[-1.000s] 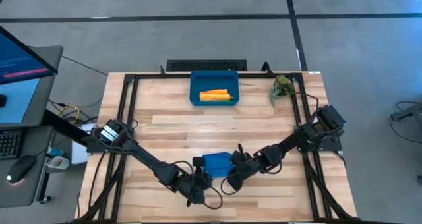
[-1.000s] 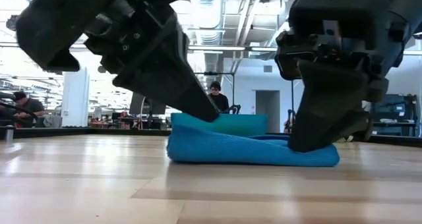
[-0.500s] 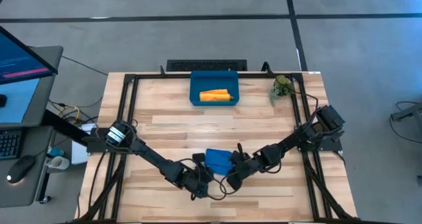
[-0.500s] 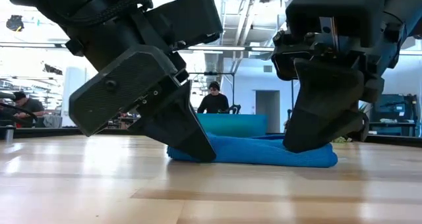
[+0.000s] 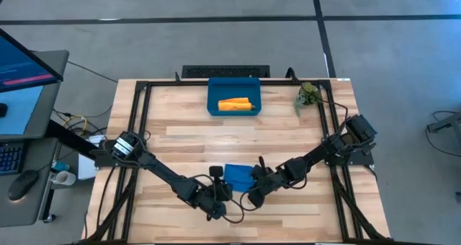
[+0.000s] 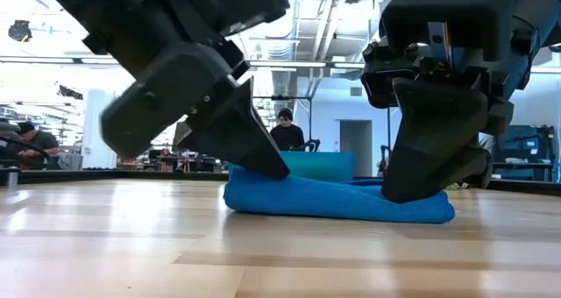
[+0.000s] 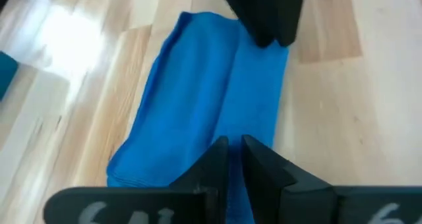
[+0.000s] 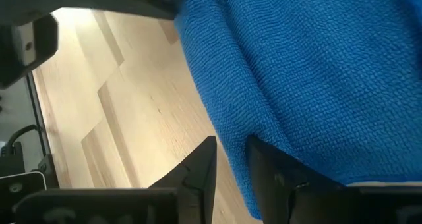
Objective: Roll microfiber towels into tight, uniform cylinder then place into a basket
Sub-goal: Roll the blue microfiber towel
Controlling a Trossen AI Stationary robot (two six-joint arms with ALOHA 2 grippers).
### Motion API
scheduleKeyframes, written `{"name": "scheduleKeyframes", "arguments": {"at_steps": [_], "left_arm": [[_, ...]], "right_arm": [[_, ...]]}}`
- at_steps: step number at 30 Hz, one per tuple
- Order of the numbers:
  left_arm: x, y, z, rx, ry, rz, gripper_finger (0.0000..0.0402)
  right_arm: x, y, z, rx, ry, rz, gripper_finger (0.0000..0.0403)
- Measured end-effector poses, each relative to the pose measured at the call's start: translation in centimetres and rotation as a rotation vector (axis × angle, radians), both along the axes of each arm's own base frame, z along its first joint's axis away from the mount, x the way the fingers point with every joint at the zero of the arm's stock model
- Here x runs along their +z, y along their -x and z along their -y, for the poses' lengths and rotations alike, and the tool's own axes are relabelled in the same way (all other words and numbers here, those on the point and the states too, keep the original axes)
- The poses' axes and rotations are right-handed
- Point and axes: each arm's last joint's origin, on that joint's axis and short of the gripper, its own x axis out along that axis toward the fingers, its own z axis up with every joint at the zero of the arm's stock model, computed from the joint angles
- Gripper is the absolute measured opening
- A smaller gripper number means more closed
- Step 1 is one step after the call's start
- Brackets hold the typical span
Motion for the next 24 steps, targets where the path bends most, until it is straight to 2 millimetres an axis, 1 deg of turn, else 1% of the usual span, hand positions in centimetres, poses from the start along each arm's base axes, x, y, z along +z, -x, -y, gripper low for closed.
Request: {"name": "scheduleKeyframes", "arguments": {"at_steps": [3, 7, 11, 16, 20, 24], "left_arm": [[-0.2, -0.4, -0.8, 0.004, 0.019, -0.025, 0.0034], [-0.6, -0.9, -1.6, -0.025, 0.099, -0.074, 0.0034], [-1.2, -0.6, -2.2, 0.006, 0.108, -0.071, 0.0034], [-1.5, -0.5, -2.7, 0.051, 0.145, -0.068, 0.0034], [-1.5, -0.5, -2.7, 0.064, 0.158, -0.066, 0.0034], [-1.5, -0.5, -2.7, 0.068, 0.161, -0.068, 0.0034]], "right_arm": [[0.0, 0.0, 0.0, 0.0, 0.0, -0.001, 0.0111], [0.0, 0.0, 0.0, 0.007, -0.007, -0.005, 0.0111], [0.0, 0.0, -0.1, 0.009, -0.009, -0.006, 0.0111], [0.0, 0.0, 0.0, 0.018, -0.016, -0.009, 0.0115], [0.1, -0.2, 0.0, 0.106, 0.021, 0.033, 0.0127], [1.4, 0.1, 0.3, 0.138, 0.016, 0.049, 0.0128]]}}
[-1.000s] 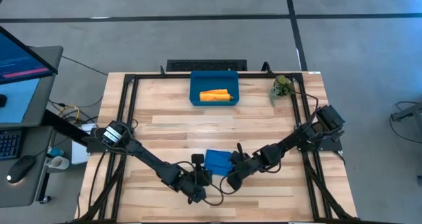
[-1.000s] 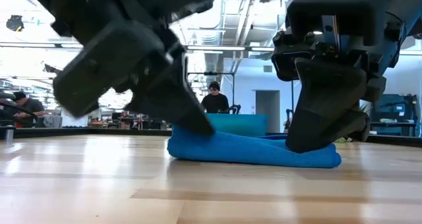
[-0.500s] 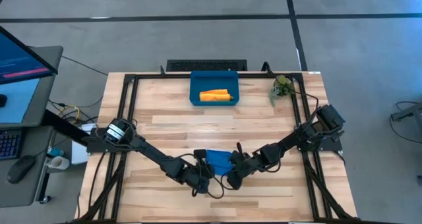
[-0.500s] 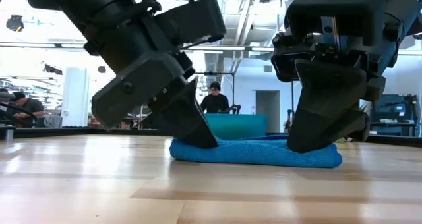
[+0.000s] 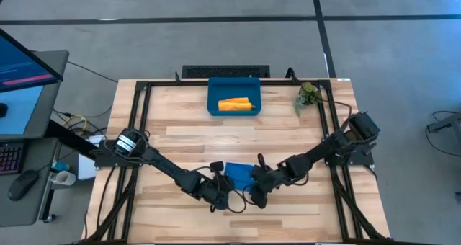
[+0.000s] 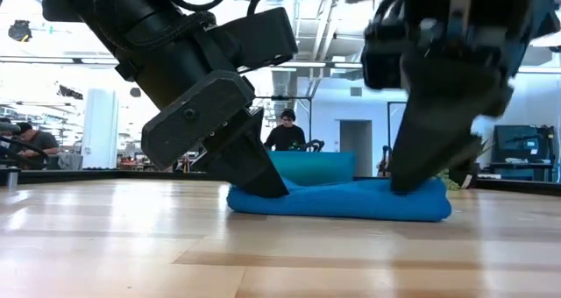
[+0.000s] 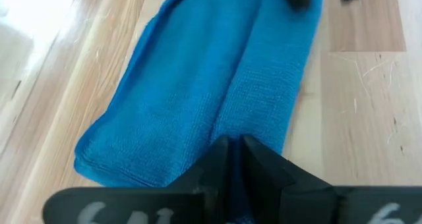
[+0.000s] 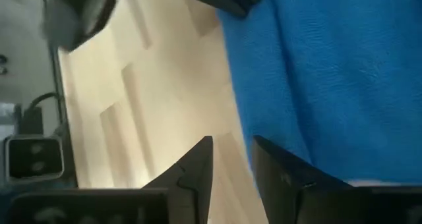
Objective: Roll microfiber towels into tight, uniform cylinder then place into a basket
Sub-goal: Roll the blue microfiber towel
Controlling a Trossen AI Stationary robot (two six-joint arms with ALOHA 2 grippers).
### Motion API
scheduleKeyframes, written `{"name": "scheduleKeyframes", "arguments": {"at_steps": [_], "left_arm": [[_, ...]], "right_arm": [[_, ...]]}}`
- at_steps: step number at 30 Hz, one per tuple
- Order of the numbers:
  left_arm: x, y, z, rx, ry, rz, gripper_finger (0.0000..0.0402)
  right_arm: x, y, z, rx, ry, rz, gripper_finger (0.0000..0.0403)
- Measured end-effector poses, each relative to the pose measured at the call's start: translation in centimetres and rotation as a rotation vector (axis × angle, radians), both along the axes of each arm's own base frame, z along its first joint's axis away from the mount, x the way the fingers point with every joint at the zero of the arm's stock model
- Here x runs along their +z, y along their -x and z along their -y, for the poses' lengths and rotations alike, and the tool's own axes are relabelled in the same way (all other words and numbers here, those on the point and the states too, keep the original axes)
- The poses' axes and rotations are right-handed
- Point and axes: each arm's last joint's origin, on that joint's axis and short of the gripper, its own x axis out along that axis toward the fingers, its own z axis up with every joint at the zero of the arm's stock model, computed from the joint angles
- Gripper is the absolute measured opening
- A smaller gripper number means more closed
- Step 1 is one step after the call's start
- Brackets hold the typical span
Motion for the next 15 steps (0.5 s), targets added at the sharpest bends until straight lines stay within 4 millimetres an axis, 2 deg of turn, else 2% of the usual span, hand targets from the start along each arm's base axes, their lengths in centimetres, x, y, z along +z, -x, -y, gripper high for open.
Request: {"name": "scheduleKeyframes", "arguments": {"at_steps": [4, 8, 11, 15], "left_arm": [[0.0, 0.0, 0.0, 0.008, 0.006, -0.001, 0.0034], [-0.1, 0.1, 0.0, 0.028, 0.021, 0.003, 0.0034], [-0.1, 0.1, 0.0, 0.036, 0.029, 0.005, 0.0034], [-0.1, 0.1, 0.0, 0.038, 0.033, 0.005, 0.0034]], "right_arm": [[2.6, 1.1, 0.3, 0.048, 0.062, 0.035, 0.0123], [5.1, 2.9, 0.2, 0.08, 0.172, 0.075, 0.0121], [6.6, 4.5, -1.3, 0.18, 0.31, 0.174, 0.0121], [6.6, 6.0, -4.6, 0.32, 0.527, 0.328, 0.0121]]}}
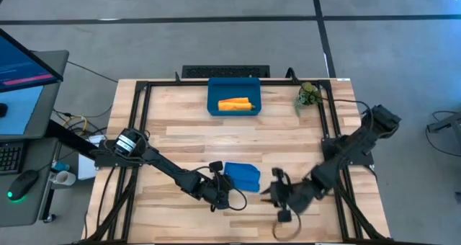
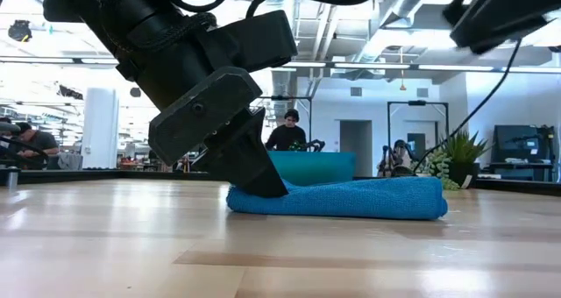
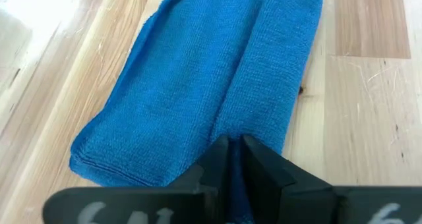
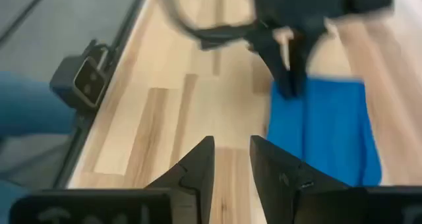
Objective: Roll microfiber towels into tight, uniform cylinder then place into a basket
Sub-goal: Roll the blue microfiber towel
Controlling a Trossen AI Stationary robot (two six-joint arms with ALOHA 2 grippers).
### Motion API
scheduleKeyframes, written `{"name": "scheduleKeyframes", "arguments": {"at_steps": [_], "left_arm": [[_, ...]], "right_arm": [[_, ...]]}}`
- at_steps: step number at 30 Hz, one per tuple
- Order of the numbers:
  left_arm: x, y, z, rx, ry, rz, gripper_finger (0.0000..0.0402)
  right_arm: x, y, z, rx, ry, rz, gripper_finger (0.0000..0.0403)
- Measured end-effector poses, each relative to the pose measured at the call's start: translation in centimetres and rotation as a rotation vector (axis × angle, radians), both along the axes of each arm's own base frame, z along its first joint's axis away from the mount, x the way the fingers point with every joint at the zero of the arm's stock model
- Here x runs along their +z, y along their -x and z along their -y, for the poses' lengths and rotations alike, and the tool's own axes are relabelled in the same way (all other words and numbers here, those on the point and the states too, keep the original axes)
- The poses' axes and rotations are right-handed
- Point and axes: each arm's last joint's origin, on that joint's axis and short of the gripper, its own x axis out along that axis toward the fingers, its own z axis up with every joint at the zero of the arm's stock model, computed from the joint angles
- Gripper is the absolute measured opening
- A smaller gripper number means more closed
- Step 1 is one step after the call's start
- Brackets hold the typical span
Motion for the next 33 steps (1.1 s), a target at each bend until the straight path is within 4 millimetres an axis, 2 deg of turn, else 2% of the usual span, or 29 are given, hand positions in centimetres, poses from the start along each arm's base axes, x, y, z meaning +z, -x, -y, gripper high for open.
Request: {"name": "scheduleKeyframes", "arguments": {"at_steps": [4, 8, 14, 19, 26, 33], "left_arm": [[0.0, 0.0, 0.0, 0.0, 0.0, -0.001, 0.0034], [0.0, 0.0, 0.0, -0.001, 0.0, -0.002, 0.0034], [-0.1, 0.0, 0.0, -0.001, 0.001, -0.003, 0.0034], [-0.1, 0.0, 0.0, -0.001, 0.002, -0.004, 0.0034], [-0.1, 0.0, 0.0, -0.001, 0.002, -0.005, 0.0034], [-0.1, 0.0, 0.0, -0.001, 0.002, -0.006, 0.0034]], "right_arm": [[-1.2, 0.4, -2.5, 0.105, 0.174, 0.11, 0.012], [-2.8, -0.2, -3.2, 0.165, 0.278, 0.133, 0.012], [-5.1, -1.9, -2.6, 0.143, 0.329, 0.101, 0.0123], [-6.4, -2.8, -1.6, 0.119, 0.362, 0.059, 0.0148], [-8.1, -2.7, -1.5, 0.178, 0.425, -0.012, 0.0206], [-9.1, -3.1, -0.4, 0.107, 0.431, -0.081, 0.0219]]}}
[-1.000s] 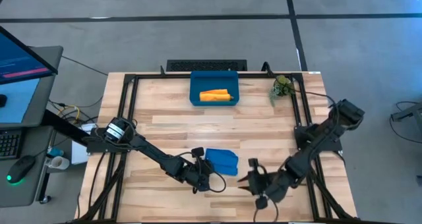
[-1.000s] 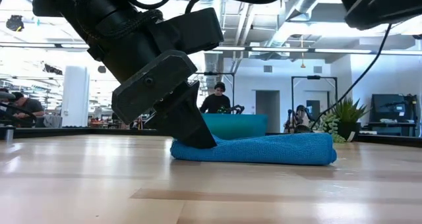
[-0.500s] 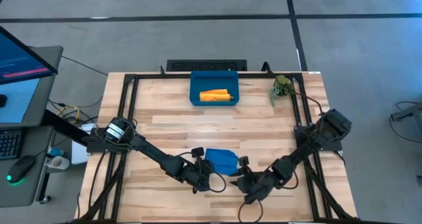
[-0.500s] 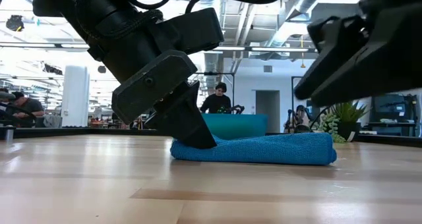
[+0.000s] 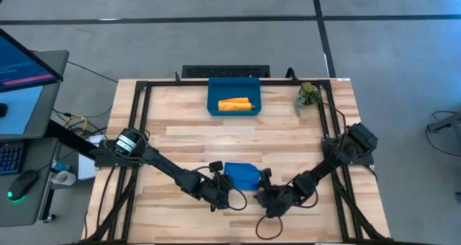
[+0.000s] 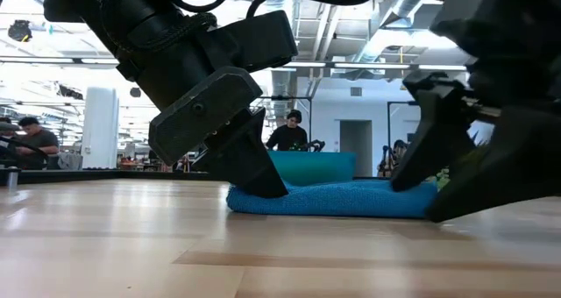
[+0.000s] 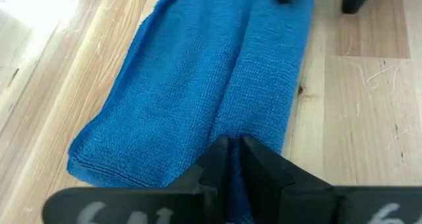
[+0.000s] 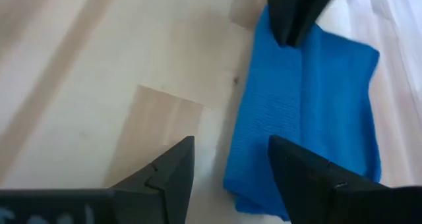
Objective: Roll microfiber towels into tight, uniform cylinder then place into a basket
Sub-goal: Roll the blue microfiber towel
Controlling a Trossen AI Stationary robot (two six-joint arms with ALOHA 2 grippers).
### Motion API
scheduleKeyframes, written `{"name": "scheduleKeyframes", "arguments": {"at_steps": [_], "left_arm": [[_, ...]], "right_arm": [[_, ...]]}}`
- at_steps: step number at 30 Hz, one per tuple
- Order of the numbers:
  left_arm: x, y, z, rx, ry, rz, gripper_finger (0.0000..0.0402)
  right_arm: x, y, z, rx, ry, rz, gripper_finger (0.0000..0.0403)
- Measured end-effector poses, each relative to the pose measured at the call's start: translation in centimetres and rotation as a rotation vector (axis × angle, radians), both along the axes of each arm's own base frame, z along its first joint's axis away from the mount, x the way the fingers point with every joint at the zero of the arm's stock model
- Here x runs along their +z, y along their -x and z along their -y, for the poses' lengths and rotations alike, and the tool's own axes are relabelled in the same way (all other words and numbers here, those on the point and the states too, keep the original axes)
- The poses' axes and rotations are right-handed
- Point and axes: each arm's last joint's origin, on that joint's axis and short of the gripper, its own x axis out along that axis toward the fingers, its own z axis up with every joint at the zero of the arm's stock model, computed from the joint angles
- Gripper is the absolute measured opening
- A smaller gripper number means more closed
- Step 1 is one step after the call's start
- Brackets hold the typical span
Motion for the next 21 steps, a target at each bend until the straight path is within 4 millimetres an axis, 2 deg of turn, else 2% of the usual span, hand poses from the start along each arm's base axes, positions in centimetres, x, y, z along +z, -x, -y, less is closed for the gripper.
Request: {"name": "scheduleKeyframes", "arguments": {"at_steps": [7, 14, 21], "left_arm": [[0.0, 0.0, 0.0, 0.0, 0.0, 0.0, 0.0034], [0.0, 0.0, 0.0, -0.009, -0.006, -0.003, 0.0034], [0.4, 0.1, 0.4, -0.075, -0.047, -0.019, 0.0034]], "right_arm": [[-0.2, -0.3, 1.0, -0.072, -0.017, -0.025, 0.0219], [-0.2, -0.9, 2.3, -0.206, -0.156, -0.073, 0.0217], [-0.5, -1.5, 4.3, -0.353, -0.256, -0.132, 0.0181]]}}
